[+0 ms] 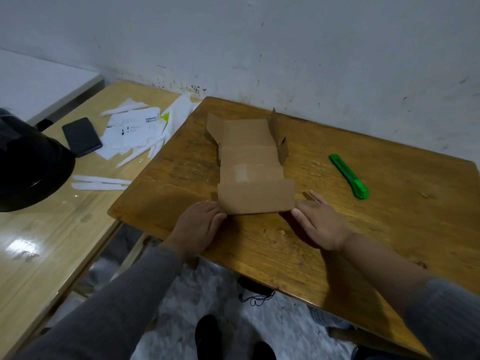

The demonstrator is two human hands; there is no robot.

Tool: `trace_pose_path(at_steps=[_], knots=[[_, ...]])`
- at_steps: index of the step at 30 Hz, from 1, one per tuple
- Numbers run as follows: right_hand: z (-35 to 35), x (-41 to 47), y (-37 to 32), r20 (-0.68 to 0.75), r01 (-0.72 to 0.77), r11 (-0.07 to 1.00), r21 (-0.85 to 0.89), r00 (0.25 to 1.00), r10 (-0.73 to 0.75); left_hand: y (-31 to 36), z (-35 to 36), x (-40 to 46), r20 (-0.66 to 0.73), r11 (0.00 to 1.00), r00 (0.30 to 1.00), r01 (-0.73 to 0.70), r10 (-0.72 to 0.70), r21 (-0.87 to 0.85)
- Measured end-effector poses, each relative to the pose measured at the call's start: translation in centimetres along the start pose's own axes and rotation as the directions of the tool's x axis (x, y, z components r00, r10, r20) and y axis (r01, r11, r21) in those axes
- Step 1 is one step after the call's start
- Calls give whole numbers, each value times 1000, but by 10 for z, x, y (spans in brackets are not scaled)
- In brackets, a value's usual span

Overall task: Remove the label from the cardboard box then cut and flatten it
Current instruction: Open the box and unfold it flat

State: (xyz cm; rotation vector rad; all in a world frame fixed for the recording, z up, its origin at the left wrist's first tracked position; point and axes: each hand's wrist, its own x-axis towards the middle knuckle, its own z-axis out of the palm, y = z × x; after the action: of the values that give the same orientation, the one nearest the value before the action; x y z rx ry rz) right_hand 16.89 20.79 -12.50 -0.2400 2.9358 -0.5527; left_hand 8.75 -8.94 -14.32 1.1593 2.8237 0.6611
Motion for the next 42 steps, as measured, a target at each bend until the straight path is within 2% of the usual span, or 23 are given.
trace_pose_path(at_steps=[5, 8, 11, 15, 18, 21, 23, 25, 28, 31, 34, 36, 37, 40, 42], knots=[[5, 17, -25, -233, -223, 961, 163, 938, 257, 16, 13, 19, -77, 946, 943, 319, -323, -51], [10, 29, -31, -362, -201, 971, 128, 902, 234, 30, 25, 28, -170, 919, 904, 388, -393, -66], [18, 41, -35, -364, -252, 966, 61, 895, 257, 35, 32, 37, -157, 923, 913, 385, -377, 19], [27, 52, -39, -266, -392, 919, -52, 892, 366, 38, 30, 48, -66, 857, 880, 474, -471, 203], [23, 56, -35, -193, -407, 891, -198, 908, 372, 33, 28, 59, 28, 854, 891, 425, -453, 299], [12, 61, -30, -86, -275, 901, -335, 961, 261, 28, 26, 65, 131, 873, 887, 394, -443, 288], [3, 66, -24, -14, -219, 908, -357, 973, 229, 24, 23, 68, 174, 882, 882, 384, -438, 274], [-5, 73, -18, 27, -219, 922, -318, 970, 240, 20, 18, 70, 205, 883, 882, 352, -423, 310], [-13, 81, -18, 28, -296, 942, -160, 952, 304, 19, 11, 71, 241, 880, 871, 341, -427, 330], [-11, 82, -22, -63, -381, 924, 16, 922, 381, 18, 6, 76, 244, 873, 852, 392, -463, 290], [-13, 83, -19, -143, -488, 865, 116, 854, 501, 2, -8, 86, 300, 884, 835, 404, -461, 235], [-17, 86, -14, -64, -549, 830, 94, 829, 556, -12, -18, 97, 382, 910, 826, 359, -414, 209], [-19, 88, -11, -17, -541, 839, 57, 840, 543, -17, -21, 103, 427, 931, 828, 299, -362, 211], [-25, 97, -8, 120, -402, 915, -27, 908, 402, -23, -21, 119, 534, 966, 814, 120, -228, 229], [-32, 102, -6, 208, -361, 932, -31, 910, 360, -24, -20, 128, 589, 966, 780, 77, -213, 247]])
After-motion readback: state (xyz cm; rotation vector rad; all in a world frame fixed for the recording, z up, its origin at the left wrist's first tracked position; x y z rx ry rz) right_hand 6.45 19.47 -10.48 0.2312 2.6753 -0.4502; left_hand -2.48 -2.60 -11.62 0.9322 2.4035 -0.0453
